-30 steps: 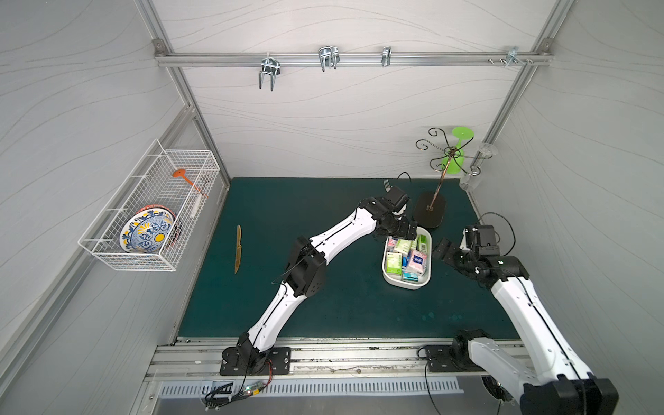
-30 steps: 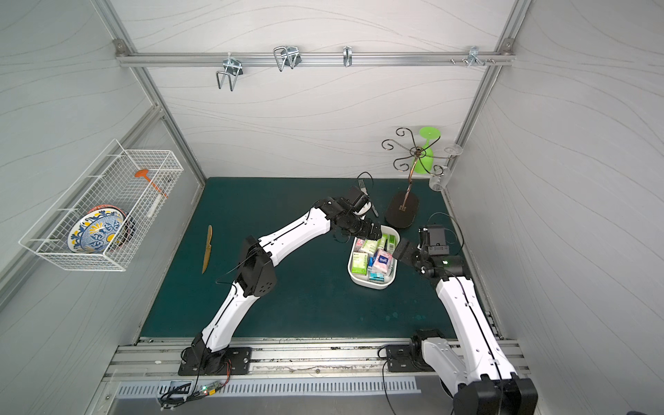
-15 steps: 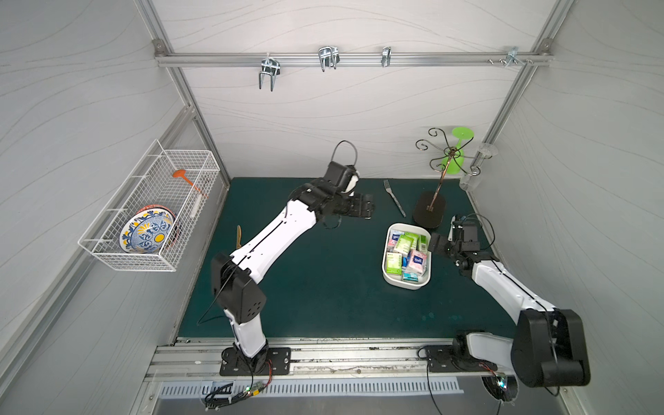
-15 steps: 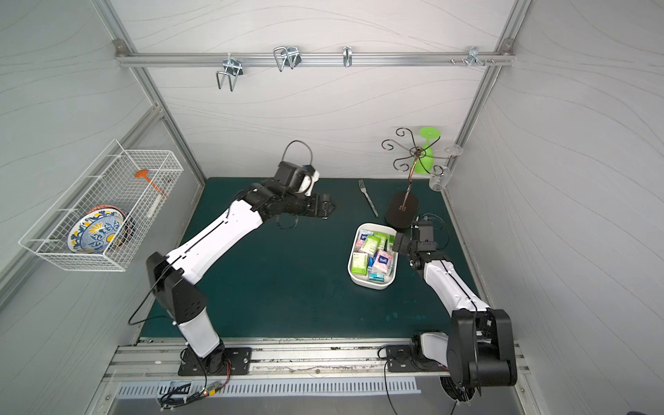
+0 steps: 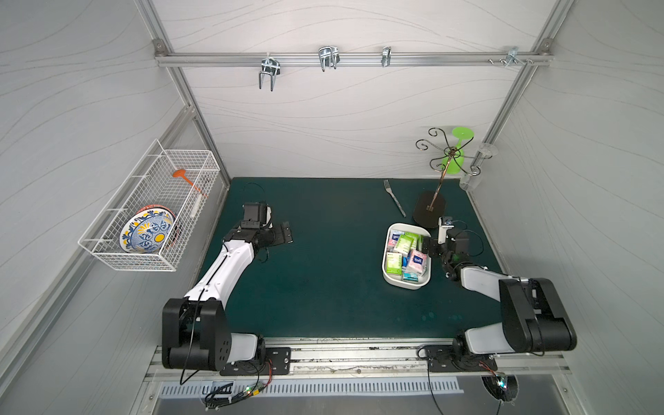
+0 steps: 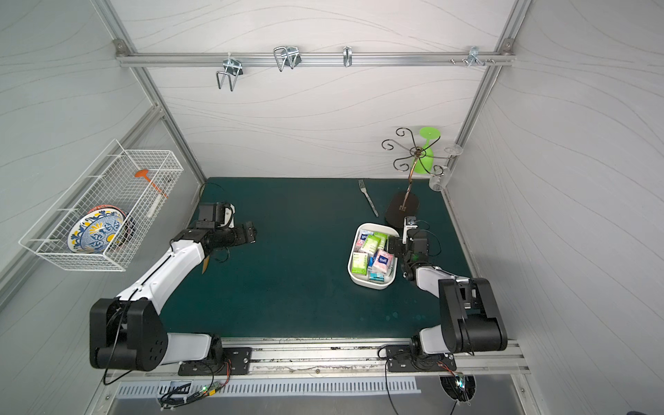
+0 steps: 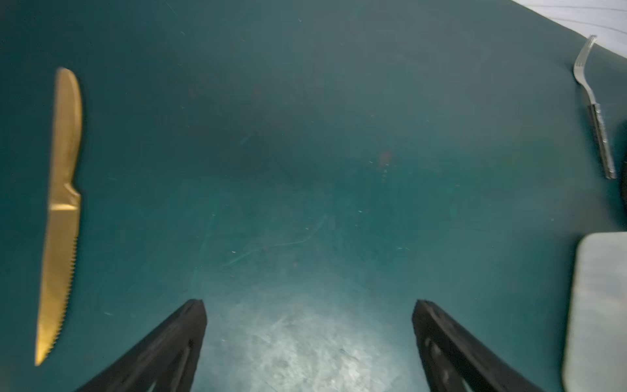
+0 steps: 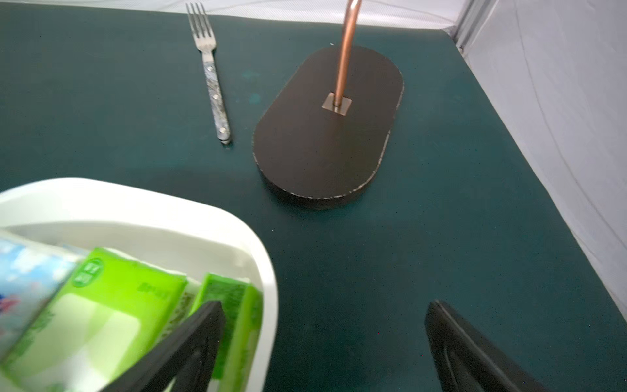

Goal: Put the pocket tissues into the storage box
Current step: Reset both arms

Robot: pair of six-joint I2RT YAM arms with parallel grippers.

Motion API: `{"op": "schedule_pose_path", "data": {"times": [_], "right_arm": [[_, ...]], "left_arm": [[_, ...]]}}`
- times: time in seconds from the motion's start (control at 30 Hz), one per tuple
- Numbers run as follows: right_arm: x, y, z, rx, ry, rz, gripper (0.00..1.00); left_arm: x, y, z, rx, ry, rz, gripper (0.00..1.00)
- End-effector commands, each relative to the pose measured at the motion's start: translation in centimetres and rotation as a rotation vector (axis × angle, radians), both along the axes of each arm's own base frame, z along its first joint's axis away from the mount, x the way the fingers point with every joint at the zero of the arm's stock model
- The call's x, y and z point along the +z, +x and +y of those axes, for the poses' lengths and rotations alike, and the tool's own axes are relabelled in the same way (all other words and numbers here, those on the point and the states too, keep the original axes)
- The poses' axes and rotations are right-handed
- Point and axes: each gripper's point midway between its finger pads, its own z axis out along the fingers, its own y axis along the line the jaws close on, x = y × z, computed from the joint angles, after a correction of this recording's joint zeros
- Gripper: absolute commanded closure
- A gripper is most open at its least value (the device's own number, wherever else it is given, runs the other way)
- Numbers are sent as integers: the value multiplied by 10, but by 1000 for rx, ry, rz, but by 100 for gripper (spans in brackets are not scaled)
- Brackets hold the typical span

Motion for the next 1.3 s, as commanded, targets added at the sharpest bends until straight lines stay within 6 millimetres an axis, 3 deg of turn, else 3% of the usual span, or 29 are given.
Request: {"op": "schedule_pose_path", "data": {"times": [0.0,0.1,0.3,0.5,0.7,0.8,0.87,0.93,1.27], "right_arm": [[17,5,24,105,121,-72,1],[22,7,29,106,-5,-144,1],[-3,14,14,9,8,-141,1],[-6,18,5,-2,68,-108,1],[-6,17,6,-1,65,-109,1],[-6,17,6,0,65,-109,1],[-6,17,6,-1,64,-109,1],[-6,17,6,-1,64,-110,1],[-6,17,7,10,74,-108,1]], "left_arm": [[18,22,26,38,85,-147,1],[14,23,40,83,95,-185,1],[-4,29,46,87,125,-309,1],[-7,29,50,100,164,-489,1],[-33,40,52,77,203,-470,1],[-43,38,58,120,231,-592,0],[-49,35,52,103,245,-513,0],[-47,42,43,56,249,-551,0],[-50,42,43,46,246,-514,0]]}}
